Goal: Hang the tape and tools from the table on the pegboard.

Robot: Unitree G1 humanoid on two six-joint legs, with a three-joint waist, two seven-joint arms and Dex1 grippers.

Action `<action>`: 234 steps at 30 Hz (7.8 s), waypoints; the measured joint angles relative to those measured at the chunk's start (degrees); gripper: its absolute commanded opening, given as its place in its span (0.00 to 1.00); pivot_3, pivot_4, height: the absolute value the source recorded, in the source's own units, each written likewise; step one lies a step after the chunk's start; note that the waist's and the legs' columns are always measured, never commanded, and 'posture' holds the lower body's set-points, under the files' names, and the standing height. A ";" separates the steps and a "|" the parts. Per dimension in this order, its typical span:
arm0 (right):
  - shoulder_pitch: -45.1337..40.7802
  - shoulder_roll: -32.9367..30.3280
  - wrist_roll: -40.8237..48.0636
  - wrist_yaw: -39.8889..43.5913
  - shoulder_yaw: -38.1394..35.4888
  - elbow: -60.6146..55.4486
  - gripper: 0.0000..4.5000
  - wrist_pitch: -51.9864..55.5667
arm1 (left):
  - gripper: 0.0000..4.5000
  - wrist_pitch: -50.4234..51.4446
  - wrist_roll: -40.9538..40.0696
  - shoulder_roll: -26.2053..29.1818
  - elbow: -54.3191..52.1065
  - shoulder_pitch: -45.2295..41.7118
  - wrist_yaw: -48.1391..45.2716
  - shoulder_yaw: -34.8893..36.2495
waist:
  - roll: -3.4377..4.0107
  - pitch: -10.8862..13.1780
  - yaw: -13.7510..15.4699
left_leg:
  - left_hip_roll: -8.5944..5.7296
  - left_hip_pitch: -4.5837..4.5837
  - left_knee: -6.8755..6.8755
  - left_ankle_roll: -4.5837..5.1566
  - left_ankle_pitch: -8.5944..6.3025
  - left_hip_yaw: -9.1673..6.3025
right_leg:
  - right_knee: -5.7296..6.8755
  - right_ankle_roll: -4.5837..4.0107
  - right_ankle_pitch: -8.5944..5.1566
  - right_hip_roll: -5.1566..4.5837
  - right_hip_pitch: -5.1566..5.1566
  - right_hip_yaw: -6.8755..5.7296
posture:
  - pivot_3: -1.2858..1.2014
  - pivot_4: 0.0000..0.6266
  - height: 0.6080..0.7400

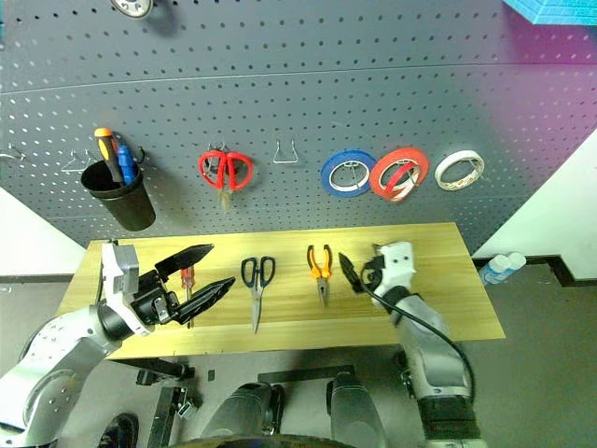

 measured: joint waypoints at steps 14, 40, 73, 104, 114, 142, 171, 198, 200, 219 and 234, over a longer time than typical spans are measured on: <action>-11.27 3.77 -7.74 -7.67 6.18 11.08 0.99 10.52 | 1.00 -4.04 2.06 -0.76 -1.70 7.45 1.02 2.85 | -0.30 1.54 1.76 | 0.00 -0.16 -0.13 0.04 -0.02 -0.09 | -0.20 0.09 0.06 -0.03 -0.09 -0.12 | 0.55 0.34 1.00; -16.41 10.92 -7.54 -14.81 2.79 12.37 0.99 25.34 | 1.00 -8.56 2.32 -0.94 -1.67 12.44 -1.68 3.50 | -0.28 3.21 1.46 | 0.01 -0.30 -0.42 0.04 -0.02 -0.13 | -0.35 0.04 0.02 -0.04 -0.30 -0.14 | 0.56 0.39 1.00; -22.73 13.27 -12.84 -20.81 3.41 22.02 0.99 24.48 | 1.00 -4.66 1.58 0.09 -6.55 11.74 2.24 3.49 | -0.42 3.48 1.51 | 0.00 -0.94 -0.90 -0.25 0.16 -0.15 | -0.24 0.12 0.13 -0.05 -1.25 -0.18 | 0.57 0.39 1.00; -22.50 14.33 -15.91 -21.69 4.97 21.14 0.46 26.85 | 1.00 -1.56 1.13 0.02 -8.41 9.17 5.98 2.95 | -0.42 3.47 1.49 | 0.00 -0.94 -0.87 -0.30 0.20 -0.17 | -0.17 0.12 0.14 -0.04 -1.26 -0.20 | 0.57 0.39 1.00; -18.32 7.95 -6.73 -6.45 2.01 10.53 0.46 30.54 | 1.00 -1.91 1.24 -0.22 -6.32 7.54 4.62 2.46 | -0.43 3.47 1.46 | 0.00 -0.96 -0.87 -0.29 0.19 -0.17 | -0.19 0.12 0.14 -0.05 -1.26 -0.20 | 0.55 0.37 1.00; -1.91 2.58 12.99 28.54 -4.62 4.85 0.46 -10.71 | 1.00 5.18 -9.46 6.20 -5.79 -1.72 7.38 10.30 | -0.67 3.17 1.38 | 0.03 -0.79 0.01 -0.66 0.41 -0.15 | 0.72 -0.06 0.29 0.10 -1.12 -0.21 | 0.52 0.19 1.00; -26.14 12.71 14.69 23.22 -2.44 11.90 0.46 -17.85 | 1.00 -21.95 9.17 -6.28 22.19 -8.32 -3.52 1.47 | -0.77 -2.69 1.43 | 0.26 -0.05 -0.03 -0.75 0.47 0.13 | 0.96 -0.24 0.43 0.40 -0.65 -0.09 | 0.54 0.04 1.00; -44.57 16.03 4.98 14.17 -6.39 43.61 0.46 -40.16 | 1.00 -25.16 9.12 -7.71 20.20 -2.33 -3.26 2.36 | -0.76 -2.82 1.59 | 0.58 0.04 -0.01 -0.78 0.49 0.35 | 1.30 -0.50 0.57 0.86 -0.87 0.20 | 0.57 0.13 1.00; -45.76 16.07 4.81 13.95 -6.78 44.55 0.46 -40.57 | 1.00 -24.35 9.11 -7.71 18.98 -2.04 -2.61 2.20 | -0.75 -2.82 1.54 | 0.58 0.07 -0.01 -0.78 0.49 0.38 | 1.35 -0.50 0.57 0.87 -0.88 0.24 | 0.57 0.13 1.00; -53.47 16.56 3.52 10.70 -9.38 57.28 0.46 -47.00 | 1.00 -8.55 7.59 -6.00 2.34 -4.43 9.02 0.69 | -0.69 -2.73 1.58 | 0.61 0.15 -0.02 -0.78 0.49 0.39 | 1.45 -0.52 0.56 0.93 -0.87 0.28 | 0.58 0.17 1.00; -56.15 16.31 1.01 7.36 -10.39 65.40 0.46 -52.19 | 1.00 -3.66 5.38 -5.08 -0.85 -3.36 11.29 1.41 | -0.48 -2.26 1.93 | 0.61 0.15 -0.03 -0.77 0.49 0.39 | 1.44 -0.54 0.55 0.93 -0.86 0.29 | 0.59 0.20 1.00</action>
